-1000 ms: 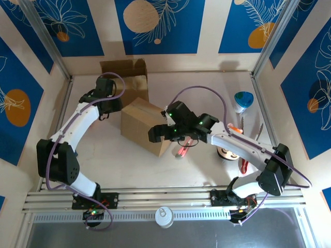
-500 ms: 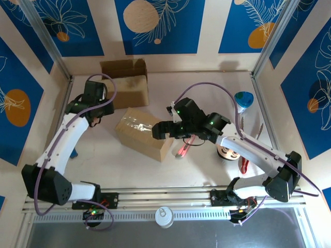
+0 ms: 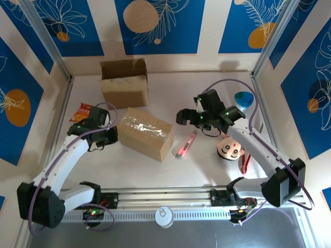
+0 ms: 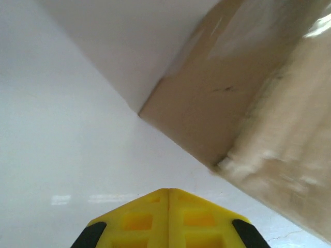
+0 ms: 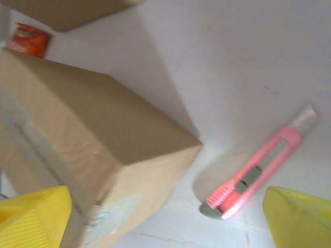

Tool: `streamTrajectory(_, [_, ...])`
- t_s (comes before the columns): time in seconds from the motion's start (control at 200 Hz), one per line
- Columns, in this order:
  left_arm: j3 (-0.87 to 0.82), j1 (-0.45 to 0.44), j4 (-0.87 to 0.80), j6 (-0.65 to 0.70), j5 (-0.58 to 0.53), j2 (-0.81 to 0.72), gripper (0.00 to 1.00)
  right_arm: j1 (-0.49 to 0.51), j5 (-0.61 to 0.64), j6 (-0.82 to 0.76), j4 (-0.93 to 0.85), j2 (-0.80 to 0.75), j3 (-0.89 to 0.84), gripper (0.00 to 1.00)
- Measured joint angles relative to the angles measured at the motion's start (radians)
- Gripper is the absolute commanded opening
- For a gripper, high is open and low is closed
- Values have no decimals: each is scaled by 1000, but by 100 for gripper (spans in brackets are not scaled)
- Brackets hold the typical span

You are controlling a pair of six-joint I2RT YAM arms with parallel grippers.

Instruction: Unpack the express box

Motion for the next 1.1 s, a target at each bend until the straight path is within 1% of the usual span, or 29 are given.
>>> streamTrajectory(0.085, [-24, -5, 47, -18, 8, 55, 0, 2, 31, 41, -35, 8, -49, 92])
streamTrajectory(0.195, [-26, -5, 117, -27, -9, 100, 0, 22, 70, 113, -56, 33, -129, 92])
streamTrajectory(0.39, [-25, -5, 232, -43, -40, 171, 0, 84, 85, 249, -53, 99, -238, 91])
streamTrajectory(0.55, [-4, -5, 283, -44, -51, 249, 0, 140, 86, 347, -21, 202, -238, 91])
streamTrajectory(0.745, [8, -5, 302, -43, -62, 261, 0, 169, 85, 432, 17, 288, -227, 87])
streamTrajectory(1.101, [8, -5, 288, -40, -49, 197, 0, 170, 85, 482, 36, 388, -182, 73])
